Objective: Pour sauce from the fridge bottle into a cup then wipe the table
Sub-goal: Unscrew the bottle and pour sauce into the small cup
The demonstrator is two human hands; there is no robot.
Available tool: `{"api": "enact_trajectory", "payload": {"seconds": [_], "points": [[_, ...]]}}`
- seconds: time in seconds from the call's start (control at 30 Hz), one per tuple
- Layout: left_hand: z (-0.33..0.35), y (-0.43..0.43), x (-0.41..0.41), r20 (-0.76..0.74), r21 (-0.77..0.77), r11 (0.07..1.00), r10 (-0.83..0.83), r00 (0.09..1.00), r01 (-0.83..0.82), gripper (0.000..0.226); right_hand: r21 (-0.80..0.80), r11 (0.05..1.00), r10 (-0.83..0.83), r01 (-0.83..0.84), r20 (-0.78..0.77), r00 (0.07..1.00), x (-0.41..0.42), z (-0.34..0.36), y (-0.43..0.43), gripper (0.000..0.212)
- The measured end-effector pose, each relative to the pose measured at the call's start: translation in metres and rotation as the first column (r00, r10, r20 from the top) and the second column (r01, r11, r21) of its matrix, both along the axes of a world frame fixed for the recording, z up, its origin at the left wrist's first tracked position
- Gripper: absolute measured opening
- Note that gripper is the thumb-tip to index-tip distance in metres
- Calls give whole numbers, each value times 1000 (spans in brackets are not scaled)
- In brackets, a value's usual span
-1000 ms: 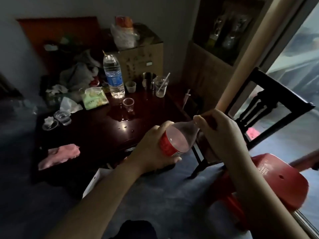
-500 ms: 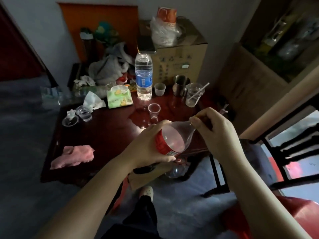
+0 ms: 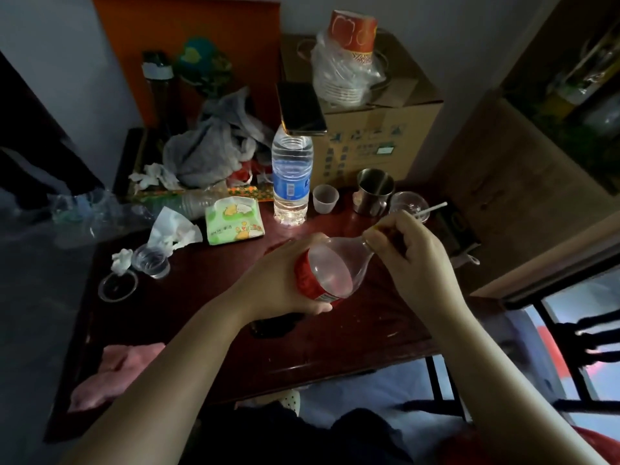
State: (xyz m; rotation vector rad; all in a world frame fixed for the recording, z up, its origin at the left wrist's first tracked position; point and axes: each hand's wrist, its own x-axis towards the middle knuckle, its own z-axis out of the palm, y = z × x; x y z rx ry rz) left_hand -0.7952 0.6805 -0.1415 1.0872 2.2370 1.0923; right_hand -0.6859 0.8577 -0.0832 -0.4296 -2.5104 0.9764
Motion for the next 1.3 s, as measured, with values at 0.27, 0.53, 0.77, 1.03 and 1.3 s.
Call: {"api": "enact_trajectory", "payload": {"seconds": [0.27,0.53,0.77,1.03,1.3], "points": [[3,-6,-24,178,-10,1000,-18,984,20,89,35,967,254,-253,-15,967,-34,2,15,12],[0,-2,-14,-278,-115,965,195,940,-235,100,-8,1000,-8,9,99,995,-52,-2,12,28],[-7,-15,-27,-179,-99,976,176,968,-195,105,121,975,187,-184,-12,982,-55,-9,9,13],[-11,-26,-30,-132,-134,973,171,976,-189,105,74,952,297,-296,1,955,-59,-15,7,21],[-8,-25,-27,-212,-135,964,197,957,-229,103,3,1000,9,-9,1,1000,-63,-15,-9,24]]}}
